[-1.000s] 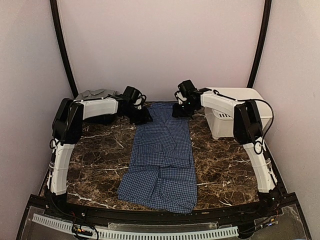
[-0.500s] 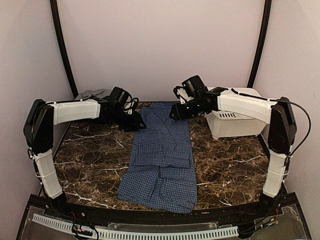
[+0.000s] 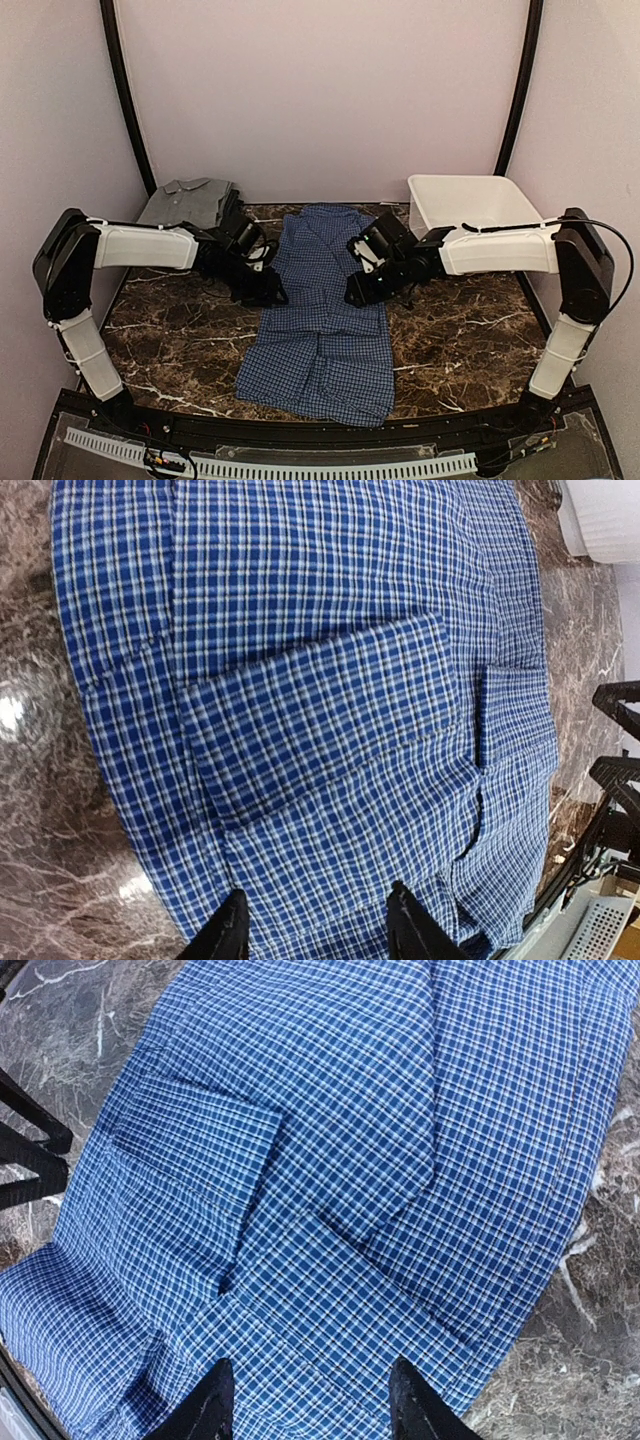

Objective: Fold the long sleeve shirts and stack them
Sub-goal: Flatten out the crumpled shirt at the center of the board.

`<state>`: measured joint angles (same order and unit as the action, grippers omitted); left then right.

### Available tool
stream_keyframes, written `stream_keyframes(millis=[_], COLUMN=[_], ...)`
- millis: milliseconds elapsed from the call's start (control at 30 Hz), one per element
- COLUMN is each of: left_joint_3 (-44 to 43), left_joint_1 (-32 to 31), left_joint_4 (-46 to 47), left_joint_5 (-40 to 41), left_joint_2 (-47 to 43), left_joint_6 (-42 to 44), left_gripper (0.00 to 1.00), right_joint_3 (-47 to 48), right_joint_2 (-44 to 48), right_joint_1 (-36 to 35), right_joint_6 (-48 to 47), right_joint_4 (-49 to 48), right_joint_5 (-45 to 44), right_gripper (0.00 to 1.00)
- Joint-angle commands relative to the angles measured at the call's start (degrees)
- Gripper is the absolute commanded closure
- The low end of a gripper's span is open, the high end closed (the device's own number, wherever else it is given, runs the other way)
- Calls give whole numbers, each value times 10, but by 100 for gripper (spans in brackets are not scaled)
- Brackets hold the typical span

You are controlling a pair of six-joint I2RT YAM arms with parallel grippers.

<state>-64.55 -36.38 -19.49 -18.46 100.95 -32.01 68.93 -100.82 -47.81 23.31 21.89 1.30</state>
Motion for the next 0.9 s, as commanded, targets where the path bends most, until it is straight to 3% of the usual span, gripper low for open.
stream_keyframes(millis=[0, 433, 867], left_joint_3=[-41, -76, -98], left_joint_1=[3, 3, -4], left_joint_4=[-13, 6, 0], left_joint_5=[59, 71, 75], left_joint_2=[21, 101, 111], left_joint_6=[17, 29, 42], left_gripper=[54, 55, 77], right_joint_3=[-16, -43, -44], right_joint_2=[13, 1, -29], right_joint_1=[1, 1, 1], right_joint_6=[32, 38, 36], right_joint_4=[-39, -66, -73], right_joint_5=[-34, -27, -26], right_gripper=[50, 51, 51])
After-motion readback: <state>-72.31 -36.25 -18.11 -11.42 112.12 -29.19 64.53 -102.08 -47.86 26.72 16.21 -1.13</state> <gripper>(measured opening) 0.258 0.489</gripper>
